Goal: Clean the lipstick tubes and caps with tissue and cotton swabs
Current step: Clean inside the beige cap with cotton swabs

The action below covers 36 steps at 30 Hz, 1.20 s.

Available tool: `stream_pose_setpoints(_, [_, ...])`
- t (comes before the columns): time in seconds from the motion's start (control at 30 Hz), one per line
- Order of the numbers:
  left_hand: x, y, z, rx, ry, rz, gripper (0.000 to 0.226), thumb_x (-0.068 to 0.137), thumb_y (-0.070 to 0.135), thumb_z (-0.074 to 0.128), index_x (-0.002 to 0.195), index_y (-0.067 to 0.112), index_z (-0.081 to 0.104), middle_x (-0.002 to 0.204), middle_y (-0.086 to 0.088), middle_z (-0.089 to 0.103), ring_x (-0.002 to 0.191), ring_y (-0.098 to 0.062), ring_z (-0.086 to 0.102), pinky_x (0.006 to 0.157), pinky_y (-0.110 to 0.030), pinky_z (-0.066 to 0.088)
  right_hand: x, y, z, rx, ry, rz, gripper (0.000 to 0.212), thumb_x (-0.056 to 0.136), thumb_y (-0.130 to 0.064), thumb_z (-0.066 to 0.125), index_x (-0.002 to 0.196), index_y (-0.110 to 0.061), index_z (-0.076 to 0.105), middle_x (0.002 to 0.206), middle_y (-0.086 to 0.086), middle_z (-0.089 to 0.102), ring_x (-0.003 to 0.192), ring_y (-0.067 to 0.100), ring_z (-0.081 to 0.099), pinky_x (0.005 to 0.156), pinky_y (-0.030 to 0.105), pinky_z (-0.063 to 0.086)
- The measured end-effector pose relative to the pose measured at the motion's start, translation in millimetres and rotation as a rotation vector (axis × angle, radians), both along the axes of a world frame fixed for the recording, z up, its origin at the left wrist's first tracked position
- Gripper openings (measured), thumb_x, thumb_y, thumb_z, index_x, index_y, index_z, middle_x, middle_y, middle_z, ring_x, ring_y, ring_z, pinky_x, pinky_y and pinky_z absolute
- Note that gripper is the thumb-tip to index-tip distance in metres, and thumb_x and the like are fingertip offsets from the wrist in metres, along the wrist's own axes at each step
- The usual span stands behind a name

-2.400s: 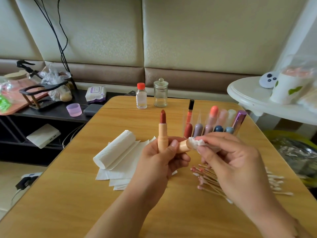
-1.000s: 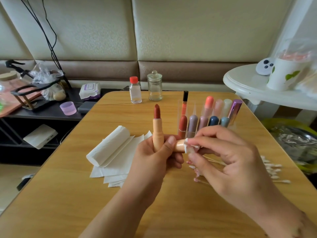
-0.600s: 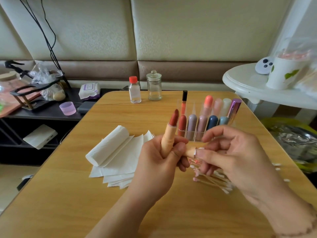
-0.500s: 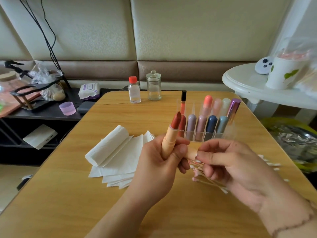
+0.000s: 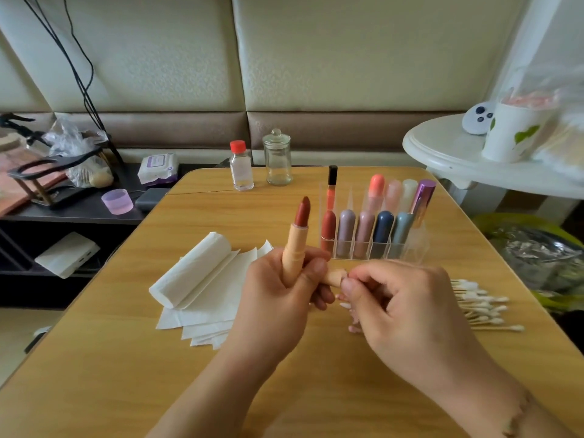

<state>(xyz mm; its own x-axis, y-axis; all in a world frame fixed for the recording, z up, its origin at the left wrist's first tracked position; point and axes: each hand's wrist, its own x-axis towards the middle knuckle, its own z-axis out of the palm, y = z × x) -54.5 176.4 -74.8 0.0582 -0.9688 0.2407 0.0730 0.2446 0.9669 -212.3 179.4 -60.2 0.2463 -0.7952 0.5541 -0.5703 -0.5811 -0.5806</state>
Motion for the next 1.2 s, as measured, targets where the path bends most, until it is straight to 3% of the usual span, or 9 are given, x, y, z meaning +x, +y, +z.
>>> stream_pose_setpoints(0.17, [-1, 0, -3, -0.065, -0.032, -0.042, 0.010, 0.094, -0.003, 0.056, 0.096, 0.002, 0.065, 0.071, -0.018, 0.067, 0.061, -0.018, 0.063, 0.063, -0.029, 0.055, 8, 4, 9, 0.626, -0.518, -0.039, 0.033, 0.090, -0.009, 0.068, 0.058, -0.013, 0.070, 0.050, 0.007, 0.055, 0.035, 0.016, 0.043, 0.060, 0.056, 0.054])
stream_pose_setpoints(0.27, [-2, 1, -4, -0.108, -0.058, -0.049, 0.007, 0.093, 0.004, 0.060, 0.096, 0.006, 0.066, 0.077, -0.015, 0.069, 0.065, -0.020, 0.066, 0.066, -0.029, 0.055, 11, 3, 16, 0.981, -0.875, 0.003, 0.046, 0.091, -0.001, 0.058, 0.046, -0.011, 0.062, 0.051, 0.007, 0.043, 0.034, 0.016, 0.030, 0.058, 0.040, 0.033])
stream_pose_setpoints(0.37, [-1, 0, -5, -0.125, -0.114, -0.063, 0.008, 0.091, 0.010, 0.061, 0.096, 0.011, 0.067, 0.078, -0.006, 0.071, 0.069, -0.018, 0.068, 0.069, -0.028, 0.056, 7, -2, 19, 1.301, -1.167, 0.093, 0.035, 0.078, -0.001, 0.055, 0.044, -0.008, 0.060, 0.052, 0.002, 0.041, 0.026, 0.006, 0.027, 0.033, 0.015, 0.014])
stream_pose_setpoints(0.47, [-2, -1, -4, -0.142, -0.118, -0.075, 0.010, 0.088, 0.012, 0.061, 0.095, 0.012, 0.068, 0.082, -0.001, 0.073, 0.070, -0.019, 0.070, 0.070, -0.028, 0.056, 1, -6, 22, 1.431, -1.375, 0.159, 0.022, 0.072, -0.003, 0.054, 0.050, -0.003, 0.056, 0.051, 0.000, 0.039, 0.023, 0.003, 0.026, 0.029, 0.012, 0.007])
stream_pose_setpoints(0.7, [-4, -4, -2, -0.125, -0.074, -0.049, 0.008, 0.088, 0.015, 0.065, 0.094, 0.010, 0.069, 0.081, -0.005, 0.073, 0.069, -0.020, 0.071, 0.067, -0.026, 0.055, -2, -5, 22, 1.439, -1.524, 0.233, 0.023, 0.073, -0.002, 0.054, 0.050, 0.000, 0.056, 0.054, 0.000, 0.038, 0.024, 0.003, 0.029, 0.032, 0.011, 0.006])
stream_pose_setpoints(0.8, [-3, -3, 0, -0.110, -0.003, -0.032, 0.008, 0.088, 0.003, 0.061, 0.092, 0.007, 0.067, 0.076, -0.007, 0.073, 0.065, -0.020, 0.070, 0.064, -0.024, 0.055, -1, -4, 22, 1.254, -1.197, 0.195, 0.028, 0.080, -0.006, 0.060, 0.052, -0.006, 0.062, 0.057, 0.005, 0.044, 0.031, 0.007, 0.033, 0.030, 0.011, 0.021])
stream_pose_setpoints(0.9, [-1, -3, 0, -0.070, 0.034, -0.010, 0.015, 0.092, -0.002, 0.057, 0.093, 0.008, 0.067, 0.071, -0.012, 0.072, 0.064, -0.022, 0.070, 0.063, -0.024, 0.056, -5, -2, 12, 0.630, -0.625, 0.026, 0.020, 0.093, -0.011, 0.066, 0.073, -0.011, 0.069, 0.061, 0.006, 0.059, 0.041, 0.015, 0.053, 0.039, 0.020, 0.046])
stream_pose_setpoints(1.0, [0, -3, 1, -0.046, 0.041, 0.002, 0.013, 0.093, -0.001, 0.055, 0.094, 0.005, 0.067, 0.068, -0.013, 0.070, 0.060, -0.021, 0.068, 0.061, -0.026, 0.057, -10, -3, 3, 0.038, -0.200, 0.044, 0.009, 0.093, -0.020, 0.069, 0.100, -0.017, 0.072, 0.074, -0.010, 0.066, 0.061, 0.005, 0.066, 0.048, 0.015, 0.051])
stream_pose_setpoints(1.2, [0, -2, -1, -0.001, 0.075, -0.009, 0.011, 0.094, 0.001, 0.054, 0.097, 0.000, 0.065, 0.066, -0.017, 0.068, 0.059, -0.023, 0.066, 0.061, -0.029, 0.057, -6, -8, -7, -0.262, 0.113, -0.024, 0.015, 0.094, -0.018, 0.062, 0.087, -0.011, 0.073, 0.073, -0.001, 0.063, 0.059, 0.015, 0.059, 0.054, 0.032, 0.050])
